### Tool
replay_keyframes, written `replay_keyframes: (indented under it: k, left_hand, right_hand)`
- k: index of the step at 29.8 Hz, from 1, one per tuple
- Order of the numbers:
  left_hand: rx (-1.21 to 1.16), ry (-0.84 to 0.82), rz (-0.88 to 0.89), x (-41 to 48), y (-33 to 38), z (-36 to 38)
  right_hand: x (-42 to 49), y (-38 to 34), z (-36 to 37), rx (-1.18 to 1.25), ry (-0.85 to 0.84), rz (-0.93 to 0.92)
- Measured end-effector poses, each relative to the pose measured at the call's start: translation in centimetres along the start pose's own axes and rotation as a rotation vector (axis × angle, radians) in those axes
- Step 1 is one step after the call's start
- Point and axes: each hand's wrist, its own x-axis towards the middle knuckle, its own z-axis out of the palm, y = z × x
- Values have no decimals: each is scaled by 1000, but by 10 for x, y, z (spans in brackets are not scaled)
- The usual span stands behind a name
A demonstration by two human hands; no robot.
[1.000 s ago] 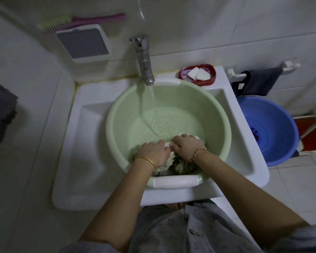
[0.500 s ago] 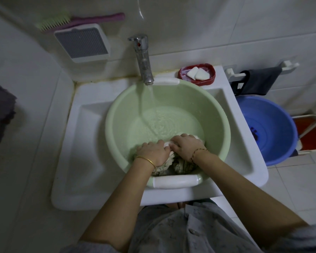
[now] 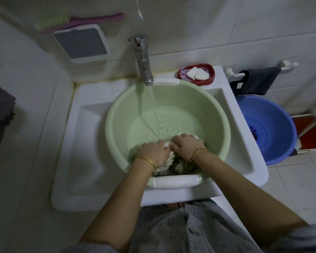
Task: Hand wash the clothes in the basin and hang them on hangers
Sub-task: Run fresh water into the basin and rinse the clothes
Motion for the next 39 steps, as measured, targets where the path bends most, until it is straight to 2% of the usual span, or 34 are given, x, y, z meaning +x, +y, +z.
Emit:
replay_keyframes:
  k: [39]
  left_hand:
    - [8,41,-62,0,5,4]
  right_hand:
    - [0,5,2,-68,-12,-90]
